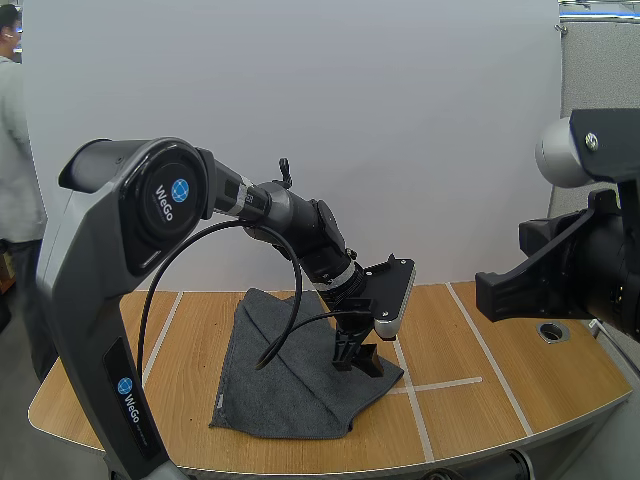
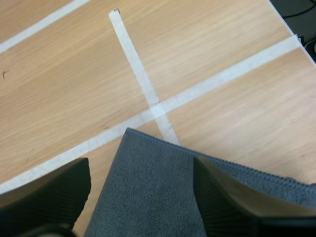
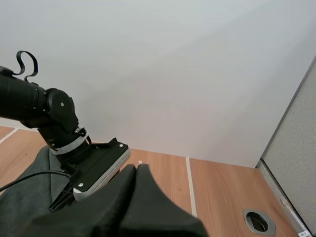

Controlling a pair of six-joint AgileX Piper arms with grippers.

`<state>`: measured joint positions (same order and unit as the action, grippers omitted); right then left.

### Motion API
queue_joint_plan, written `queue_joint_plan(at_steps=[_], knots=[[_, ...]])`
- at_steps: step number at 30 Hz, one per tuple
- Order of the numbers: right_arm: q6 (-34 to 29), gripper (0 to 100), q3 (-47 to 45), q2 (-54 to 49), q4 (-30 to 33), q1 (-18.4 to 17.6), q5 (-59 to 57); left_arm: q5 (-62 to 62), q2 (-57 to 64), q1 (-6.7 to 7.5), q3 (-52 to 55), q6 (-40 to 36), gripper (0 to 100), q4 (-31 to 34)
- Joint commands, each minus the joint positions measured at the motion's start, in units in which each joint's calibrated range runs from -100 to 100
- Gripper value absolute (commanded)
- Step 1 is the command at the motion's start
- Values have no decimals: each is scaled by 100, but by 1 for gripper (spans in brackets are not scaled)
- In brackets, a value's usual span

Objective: Fold the towel

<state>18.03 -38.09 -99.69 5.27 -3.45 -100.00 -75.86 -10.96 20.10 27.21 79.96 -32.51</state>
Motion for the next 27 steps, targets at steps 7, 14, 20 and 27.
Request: queue_joint_plan(at_steps=[7,14,20,27], knots=[[38,0,-995,-31,-266,12,0,564,-237,25,-59,364,95,102],[53,0,-1170,-31,-276,12,0,475,-837,25,-296,364,95,130],[53,0,-1172,-31,-330,12,0,470,-1185,32,-566,364,95,21],[53,0,-1172,-31,-496,12,0,82,-1504,35,-968,248,95,42]])
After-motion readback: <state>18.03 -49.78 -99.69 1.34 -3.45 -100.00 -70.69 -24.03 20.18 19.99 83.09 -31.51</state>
